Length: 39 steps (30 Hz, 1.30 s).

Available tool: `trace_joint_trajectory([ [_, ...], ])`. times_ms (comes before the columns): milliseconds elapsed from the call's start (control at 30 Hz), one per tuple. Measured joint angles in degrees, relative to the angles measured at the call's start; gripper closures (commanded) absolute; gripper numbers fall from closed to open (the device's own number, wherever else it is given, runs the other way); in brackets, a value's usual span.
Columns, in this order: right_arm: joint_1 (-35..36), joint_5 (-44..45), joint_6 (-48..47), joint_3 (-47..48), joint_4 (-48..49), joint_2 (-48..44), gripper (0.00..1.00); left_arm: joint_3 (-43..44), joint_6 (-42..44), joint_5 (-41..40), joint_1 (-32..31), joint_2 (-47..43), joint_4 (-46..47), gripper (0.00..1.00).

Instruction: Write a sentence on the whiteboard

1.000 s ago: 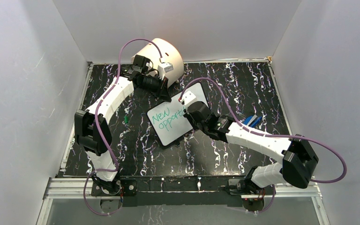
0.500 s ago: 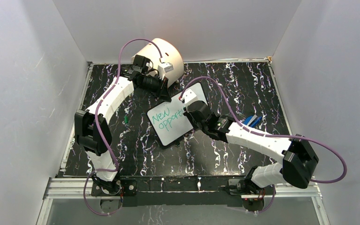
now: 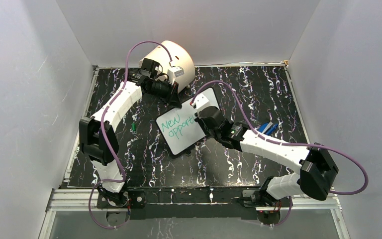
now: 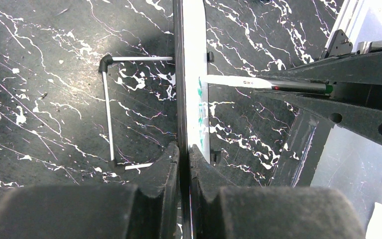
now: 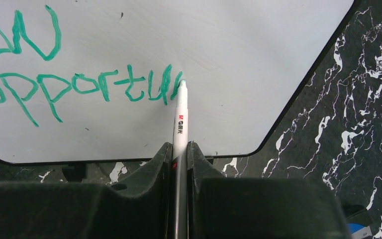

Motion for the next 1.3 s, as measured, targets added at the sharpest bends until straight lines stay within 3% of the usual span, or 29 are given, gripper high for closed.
trace_joint_trajectory([
  [1300,-1.6,-0.8,1.6,0.0,-3.3,0.1,1.0,0.0,0.0,-0.3,-0.2,0.0,0.0,1.0],
])
